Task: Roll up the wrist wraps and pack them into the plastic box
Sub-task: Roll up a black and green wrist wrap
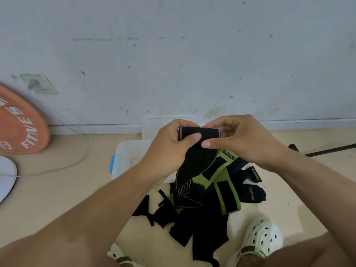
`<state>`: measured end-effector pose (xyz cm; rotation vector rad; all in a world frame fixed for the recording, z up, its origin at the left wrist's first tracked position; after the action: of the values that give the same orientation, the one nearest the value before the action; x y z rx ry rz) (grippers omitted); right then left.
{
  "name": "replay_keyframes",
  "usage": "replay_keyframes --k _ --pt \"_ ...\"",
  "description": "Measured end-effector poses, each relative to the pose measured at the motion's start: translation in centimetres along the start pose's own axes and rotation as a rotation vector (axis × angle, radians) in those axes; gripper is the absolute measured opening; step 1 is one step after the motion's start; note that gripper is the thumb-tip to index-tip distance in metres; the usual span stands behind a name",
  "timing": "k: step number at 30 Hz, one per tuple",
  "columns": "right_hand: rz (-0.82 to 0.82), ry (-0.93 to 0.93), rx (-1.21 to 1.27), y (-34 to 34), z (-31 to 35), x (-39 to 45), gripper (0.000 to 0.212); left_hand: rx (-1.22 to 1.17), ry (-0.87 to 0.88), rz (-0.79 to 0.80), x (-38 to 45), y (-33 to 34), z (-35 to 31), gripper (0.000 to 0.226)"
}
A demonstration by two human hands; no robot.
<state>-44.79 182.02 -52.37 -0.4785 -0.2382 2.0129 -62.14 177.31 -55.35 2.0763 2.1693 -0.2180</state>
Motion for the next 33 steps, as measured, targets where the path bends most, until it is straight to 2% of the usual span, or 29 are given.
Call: replay_keyframes --k 8,11,16,19,22,24,29,33 --pt "-0.079 -0.073 -0.138 -0.1 0.1 -0.3 0.020 0.075 0.010 -0.018 -0.1 0.4 0.2 0.010" --pt "-0.121 -0.089 -0.129 -0.4 0.1 -0.3 0.018 0.153 0.020 -0.021 -0.3 0.7 0.1 0.018" --pt "-0.099 -0.084 -0.151 -0.2 0.0 -0.4 0.020 0.180 0.015 -0.008 -0.5 0.8 0.0 0.028" --pt "-0.159 -0.117 -0.174 -0.2 0.1 -0.5 0.016 0.108 -0.004 -0.007 -0.5 0.9 0.2 0.029" --pt "-0.219 -0.172 -0.203 -0.3 0.4 -0.5 0.023 -0.070 -0.094 0.027 -0.7 1.3 0.5 0.036" --pt "-0.202 -0.163 -0.195 -0.3 0.5 -0.6 0.026 -0.146 -0.125 0.004 -0.6 1.3 0.5 0.034" --pt "-0.096 -0.060 -0.061 -0.7 0.7 -0.7 0.014 -0.214 -0.127 -0.042 -0.4 0.7 0.6 0.015" --pt "-0.062 -0.015 0.001 -1.1 0.7 -0.6 0.014 -0.157 -0.062 0.005 -0.4 0.6 0.4 0.021"
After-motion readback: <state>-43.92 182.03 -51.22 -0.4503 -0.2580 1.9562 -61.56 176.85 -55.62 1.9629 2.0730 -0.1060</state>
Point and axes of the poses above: each hand's wrist, its own x-axis towards the middle knuckle, its own y-axis out of the palm, z = x × y, the point moved 4 cm from there along x, towards the middle knuckle, and after that the axes turned 3 degrees about y, right-handed, at the moved point
